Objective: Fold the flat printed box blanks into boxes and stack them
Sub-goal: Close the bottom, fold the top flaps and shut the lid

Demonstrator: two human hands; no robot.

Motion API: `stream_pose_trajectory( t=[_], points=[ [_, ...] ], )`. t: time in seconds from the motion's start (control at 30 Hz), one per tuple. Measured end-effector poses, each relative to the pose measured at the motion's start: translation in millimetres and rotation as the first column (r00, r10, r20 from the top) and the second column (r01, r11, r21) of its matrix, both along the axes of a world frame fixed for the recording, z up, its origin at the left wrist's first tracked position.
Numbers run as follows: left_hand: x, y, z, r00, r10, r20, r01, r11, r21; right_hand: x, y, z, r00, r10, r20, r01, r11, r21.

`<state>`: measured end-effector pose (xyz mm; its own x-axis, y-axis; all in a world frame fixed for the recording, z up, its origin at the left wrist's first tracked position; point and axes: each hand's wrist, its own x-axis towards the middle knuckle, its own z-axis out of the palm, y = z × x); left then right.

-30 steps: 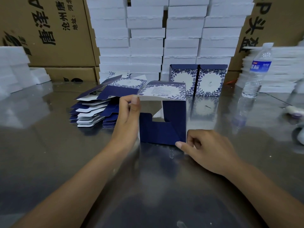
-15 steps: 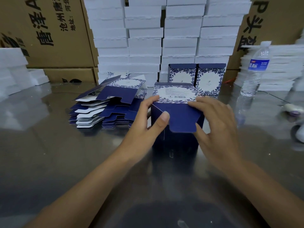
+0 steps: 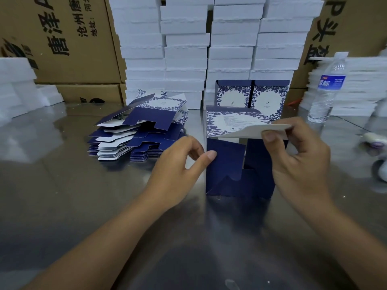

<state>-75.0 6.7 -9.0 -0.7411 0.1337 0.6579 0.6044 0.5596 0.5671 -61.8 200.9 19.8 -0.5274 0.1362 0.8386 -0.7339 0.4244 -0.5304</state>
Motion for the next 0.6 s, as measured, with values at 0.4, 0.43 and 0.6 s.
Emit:
stream_pose_trajectory(
  t=[0.4, 0.43, 0.6],
  points=[
    [7.6, 0.4, 7.8, 0.948, 0.218, -0.23, -0.245, 0.965, -0.096, 6.7, -14.4, -3.6, 0.988, 0.141, -0.059, -0.136, 0.986, 0.092],
    [7.6, 0.5, 7.9, 0.944, 0.229, -0.239, -0.258, 0.961, -0.101, 6.9, -13.8, -3.2, 0.988, 0.149, -0.049, -0.145, 0.986, 0.087],
    [8.5, 1.7, 9.6, 0.939, 0.244, -0.244, -0.275, 0.956, -0.105, 8.3, -12.5, -1.1, 0.985, 0.171, 0.003, -0.171, 0.983, 0.075]
  ],
)
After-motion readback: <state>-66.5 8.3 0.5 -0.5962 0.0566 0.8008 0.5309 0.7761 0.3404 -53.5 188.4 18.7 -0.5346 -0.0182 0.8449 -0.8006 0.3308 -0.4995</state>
